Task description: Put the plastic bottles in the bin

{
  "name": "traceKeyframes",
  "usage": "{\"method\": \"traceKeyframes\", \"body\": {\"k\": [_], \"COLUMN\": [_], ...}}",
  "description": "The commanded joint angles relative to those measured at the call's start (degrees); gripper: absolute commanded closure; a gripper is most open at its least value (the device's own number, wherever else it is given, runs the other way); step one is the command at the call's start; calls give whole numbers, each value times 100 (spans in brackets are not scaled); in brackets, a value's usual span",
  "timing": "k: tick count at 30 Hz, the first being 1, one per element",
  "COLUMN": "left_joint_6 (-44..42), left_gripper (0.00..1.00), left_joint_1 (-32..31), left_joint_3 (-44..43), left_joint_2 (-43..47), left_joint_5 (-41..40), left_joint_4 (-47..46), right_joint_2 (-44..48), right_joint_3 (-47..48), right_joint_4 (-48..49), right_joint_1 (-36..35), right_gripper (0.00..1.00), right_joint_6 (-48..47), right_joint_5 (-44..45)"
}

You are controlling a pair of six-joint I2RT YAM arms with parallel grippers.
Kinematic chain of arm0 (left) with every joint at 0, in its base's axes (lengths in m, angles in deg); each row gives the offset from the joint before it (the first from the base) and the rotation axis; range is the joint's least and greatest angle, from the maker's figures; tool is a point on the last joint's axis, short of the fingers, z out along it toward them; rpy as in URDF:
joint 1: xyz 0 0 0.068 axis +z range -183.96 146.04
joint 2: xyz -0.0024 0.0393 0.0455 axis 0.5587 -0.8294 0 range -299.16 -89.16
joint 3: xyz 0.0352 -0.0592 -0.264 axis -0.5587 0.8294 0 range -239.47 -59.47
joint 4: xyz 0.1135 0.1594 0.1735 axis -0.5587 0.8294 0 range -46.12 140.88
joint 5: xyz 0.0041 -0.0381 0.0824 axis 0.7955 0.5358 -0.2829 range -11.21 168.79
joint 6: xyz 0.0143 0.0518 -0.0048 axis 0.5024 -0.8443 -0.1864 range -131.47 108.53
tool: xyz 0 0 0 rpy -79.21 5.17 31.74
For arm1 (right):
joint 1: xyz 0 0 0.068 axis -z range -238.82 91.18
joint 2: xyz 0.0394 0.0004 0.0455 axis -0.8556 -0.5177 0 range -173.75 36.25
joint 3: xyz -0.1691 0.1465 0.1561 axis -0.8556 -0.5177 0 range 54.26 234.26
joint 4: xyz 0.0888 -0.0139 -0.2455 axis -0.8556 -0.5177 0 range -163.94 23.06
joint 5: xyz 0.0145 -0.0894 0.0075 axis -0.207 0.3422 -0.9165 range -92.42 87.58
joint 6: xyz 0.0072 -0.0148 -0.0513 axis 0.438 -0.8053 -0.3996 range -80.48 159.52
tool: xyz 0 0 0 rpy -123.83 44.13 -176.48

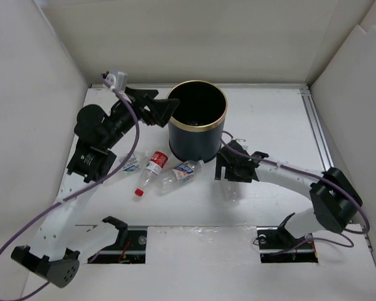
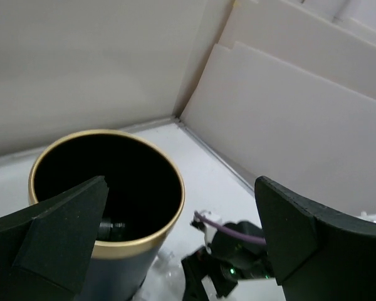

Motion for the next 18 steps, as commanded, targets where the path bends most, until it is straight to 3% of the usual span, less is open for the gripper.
{"method": "traceKeyframes", "body": {"k": [1, 3, 5, 6, 7, 9, 10, 11, 13, 14, 18], "left_joint_6": [161, 232, 311, 364, 364, 364, 364, 364, 364, 364, 364], "left_gripper": [0, 0, 0, 0, 0, 0, 0, 0, 0, 0, 0], "left_joint_1": [-10, -10, -10, -10, -10, -10, -10, -10, -10, -10, -10], "left_joint_3": [663, 1022, 1286, 1288, 1349, 1437, 1498, 1499, 1552, 1552, 1429], "left_joint_2": [172, 365, 488, 489, 541, 542, 603, 664, 734, 796, 849], "left_joint_5": [-121, -68, 64, 65, 143, 223, 310, 311, 311, 311, 880], "left_joint_4": [328, 328, 328, 328, 328, 398, 459, 538, 617, 679, 679], "right_joint_2": [-327, -686, -915, -917, -917, -812, -620, -496, -215, 143, 1427], "right_joint_3": [450, 599, 652, 653, 583, 338, 232, 144, -102, -164, -288], "right_joint_4": [666, 789, 790, 790, 790, 860, 860, 860, 624, 492, -412], "right_joint_1": [10, 150, 203, 203, 203, 203, 203, 151, 28, -42, -499], "right_gripper": [0, 2, 13, 13, 27, 43, 71, 77, 78, 88, 91], "right_joint_6": [-196, -354, -354, -354, -302, -162, -100, -21, 216, 304, 849], "right_joint_5": [-87, -202, -202, -255, -255, -203, -202, -124, 52, 131, 553]}}
